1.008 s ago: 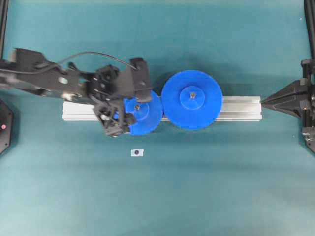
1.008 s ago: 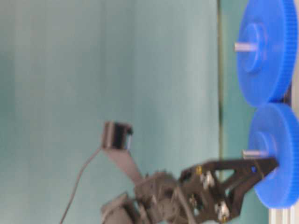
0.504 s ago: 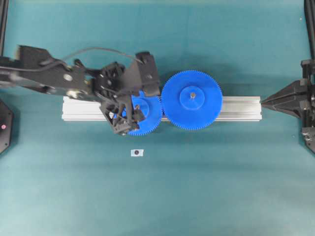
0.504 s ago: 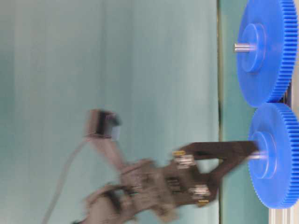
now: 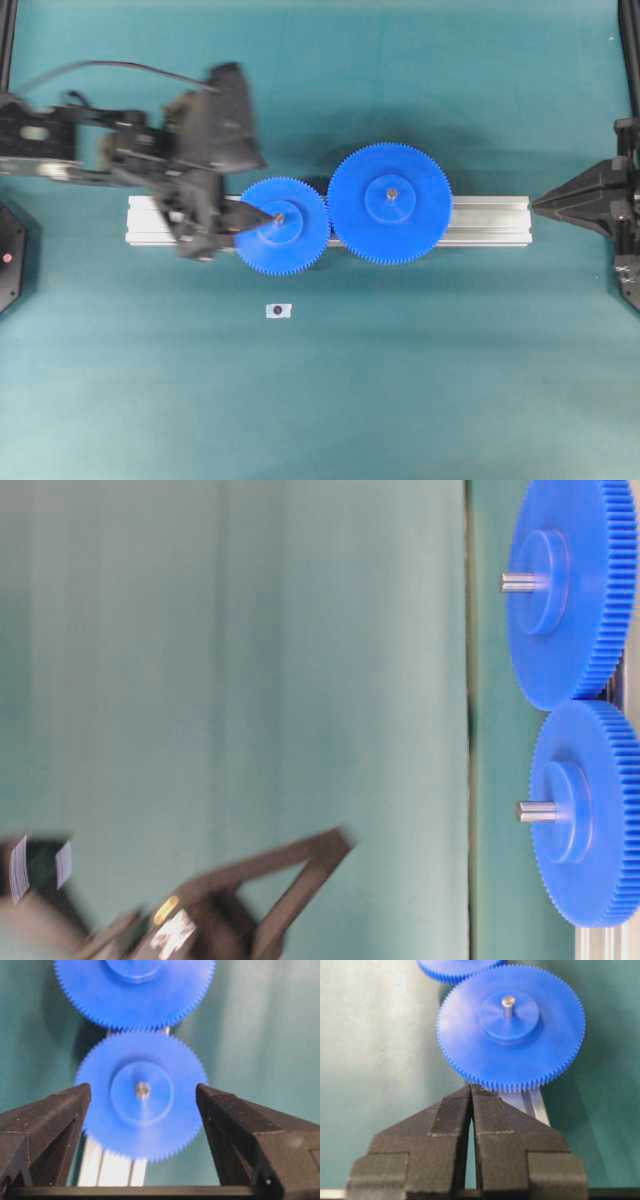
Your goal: Insert the small gear onto the shaft.
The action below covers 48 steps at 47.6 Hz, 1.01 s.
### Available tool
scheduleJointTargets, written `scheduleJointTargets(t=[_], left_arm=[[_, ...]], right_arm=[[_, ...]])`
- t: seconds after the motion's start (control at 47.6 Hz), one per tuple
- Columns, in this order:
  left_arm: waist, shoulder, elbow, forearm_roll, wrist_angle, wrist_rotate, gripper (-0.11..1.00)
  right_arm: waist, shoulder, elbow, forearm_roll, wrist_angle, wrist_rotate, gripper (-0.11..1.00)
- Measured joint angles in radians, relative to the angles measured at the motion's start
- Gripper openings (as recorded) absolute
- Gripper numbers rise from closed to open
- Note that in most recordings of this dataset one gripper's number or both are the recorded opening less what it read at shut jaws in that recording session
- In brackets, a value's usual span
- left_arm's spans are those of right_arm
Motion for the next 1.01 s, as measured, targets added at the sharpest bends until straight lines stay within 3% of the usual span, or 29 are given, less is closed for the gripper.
scheduleJointTargets(t=[0.546,1.008], left_arm=[[-0.043,-0.385,0.232,0.0,0.0,0.005,0.84],[-0.074,-0.552,0.345,0.0,0.009,0.005,0.84]], right_arm=[[0.0,-0.018,0.011,0.0,0.0,0.002,0.07],[-0.012,-0.084,0.049,0.0,-0.006,0.002,0.07]])
